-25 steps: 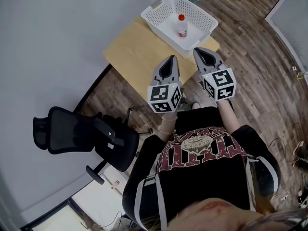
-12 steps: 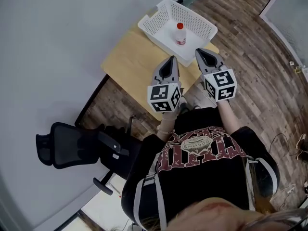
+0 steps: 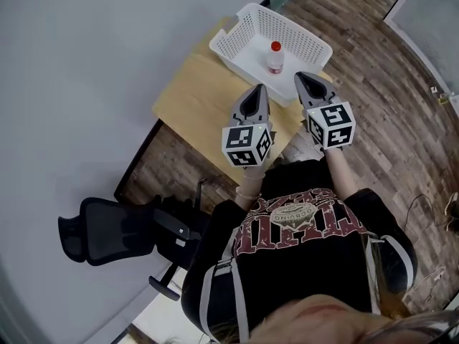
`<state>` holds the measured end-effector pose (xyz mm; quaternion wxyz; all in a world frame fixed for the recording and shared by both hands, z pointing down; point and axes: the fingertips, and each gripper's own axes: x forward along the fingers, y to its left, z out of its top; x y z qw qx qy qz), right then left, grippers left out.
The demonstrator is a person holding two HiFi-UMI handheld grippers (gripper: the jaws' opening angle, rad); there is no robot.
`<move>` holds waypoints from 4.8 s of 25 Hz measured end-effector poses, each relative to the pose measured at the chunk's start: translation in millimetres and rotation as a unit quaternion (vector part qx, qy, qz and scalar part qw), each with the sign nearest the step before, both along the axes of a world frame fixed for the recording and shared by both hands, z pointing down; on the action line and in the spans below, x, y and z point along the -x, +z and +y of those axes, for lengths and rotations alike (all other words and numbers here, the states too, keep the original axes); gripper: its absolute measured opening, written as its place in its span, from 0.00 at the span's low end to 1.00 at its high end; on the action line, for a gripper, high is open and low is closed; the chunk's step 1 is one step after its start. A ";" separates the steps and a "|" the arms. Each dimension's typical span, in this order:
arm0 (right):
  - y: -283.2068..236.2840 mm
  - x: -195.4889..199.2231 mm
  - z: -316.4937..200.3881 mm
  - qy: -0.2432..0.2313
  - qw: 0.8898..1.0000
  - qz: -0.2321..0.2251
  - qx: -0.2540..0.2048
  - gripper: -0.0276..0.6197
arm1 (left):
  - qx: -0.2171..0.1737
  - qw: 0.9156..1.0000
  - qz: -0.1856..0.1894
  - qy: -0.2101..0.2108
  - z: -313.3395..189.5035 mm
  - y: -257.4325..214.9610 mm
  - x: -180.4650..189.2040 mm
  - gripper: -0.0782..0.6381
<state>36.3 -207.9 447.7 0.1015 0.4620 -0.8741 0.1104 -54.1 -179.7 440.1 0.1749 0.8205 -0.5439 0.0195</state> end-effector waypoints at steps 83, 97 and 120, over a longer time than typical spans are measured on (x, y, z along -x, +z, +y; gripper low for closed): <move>130.9 65.9 -161.5 -0.192 0.958 0.174 0.122 0.31 | 0.065 0.982 0.020 -0.179 -78.8 42.4 67.2 0.18; 127.8 64.5 -157.7 -0.204 0.955 0.177 0.122 0.31 | 0.061 0.982 0.024 -0.178 -76.0 37.8 62.9 0.18; 80.8 72.3 -143.1 -0.221 0.959 0.154 0.088 0.30 | 0.051 0.982 0.026 -0.180 -58.6 30.9 62.1 0.18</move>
